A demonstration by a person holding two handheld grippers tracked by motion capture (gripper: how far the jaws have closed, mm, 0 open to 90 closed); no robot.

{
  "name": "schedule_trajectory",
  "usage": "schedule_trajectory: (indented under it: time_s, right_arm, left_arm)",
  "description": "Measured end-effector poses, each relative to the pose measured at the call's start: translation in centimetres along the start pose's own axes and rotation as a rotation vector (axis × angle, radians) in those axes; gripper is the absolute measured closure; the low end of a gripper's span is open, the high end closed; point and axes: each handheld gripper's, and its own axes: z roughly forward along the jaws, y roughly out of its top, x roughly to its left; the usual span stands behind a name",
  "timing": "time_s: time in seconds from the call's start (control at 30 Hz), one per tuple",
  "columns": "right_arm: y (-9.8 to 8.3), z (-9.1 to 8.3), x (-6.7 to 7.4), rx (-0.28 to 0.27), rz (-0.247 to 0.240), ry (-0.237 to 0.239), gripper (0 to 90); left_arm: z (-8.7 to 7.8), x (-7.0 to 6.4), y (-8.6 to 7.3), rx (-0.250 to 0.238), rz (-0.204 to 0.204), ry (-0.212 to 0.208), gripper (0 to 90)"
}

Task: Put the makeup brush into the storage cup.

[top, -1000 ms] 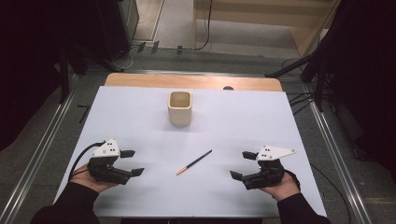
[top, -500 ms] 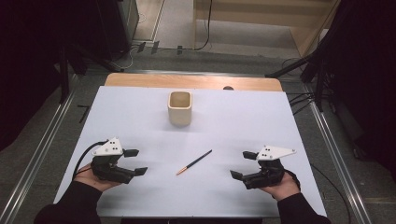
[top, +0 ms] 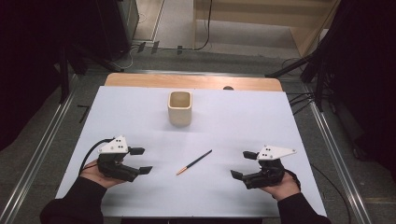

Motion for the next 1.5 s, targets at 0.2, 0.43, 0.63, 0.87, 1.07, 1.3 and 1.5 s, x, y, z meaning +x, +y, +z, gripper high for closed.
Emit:
schedule_trajectory:
  time_s: [0.2,0.43,0.63,0.87,1.07,1.3,1.5]
  right_arm:
    - [0.0,0.0,0.0,0.0,0.001,0.001,14.1]
    - [0.0,0.0,0.0,0.0,0.0,0.003,14.1]
    - [0.0,0.0,0.0,0.0,0.001,0.002,14.1]
    - [0.0,0.0,0.1,-0.003,0.002,0.002,14.1]
    - [0.0,0.0,0.1,0.002,0.003,0.006,14.1]
    - [0.0,0.0,0.1,0.002,0.003,0.005,14.1]
    - [0.0,0.0,0.1,0.002,0.003,0.005,14.1]
  left_arm:
    - [0.6,0.0,0.3,-0.005,0.003,-0.015,26.5]
    - [1.1,-0.1,0.9,-0.001,0.017,-0.016,26.8]
    - [1.6,-0.2,1.5,-0.004,0.024,-0.021,26.8]
    - [2.1,-0.4,2.0,0.006,0.029,-0.03,26.8]
    - [2.7,-0.5,2.4,0.016,0.036,-0.041,26.8]
    - [3.5,-0.7,3.0,0.032,0.051,-0.035,26.7]
    - [4.2,-0.9,3.5,0.03,0.051,-0.035,26.7]
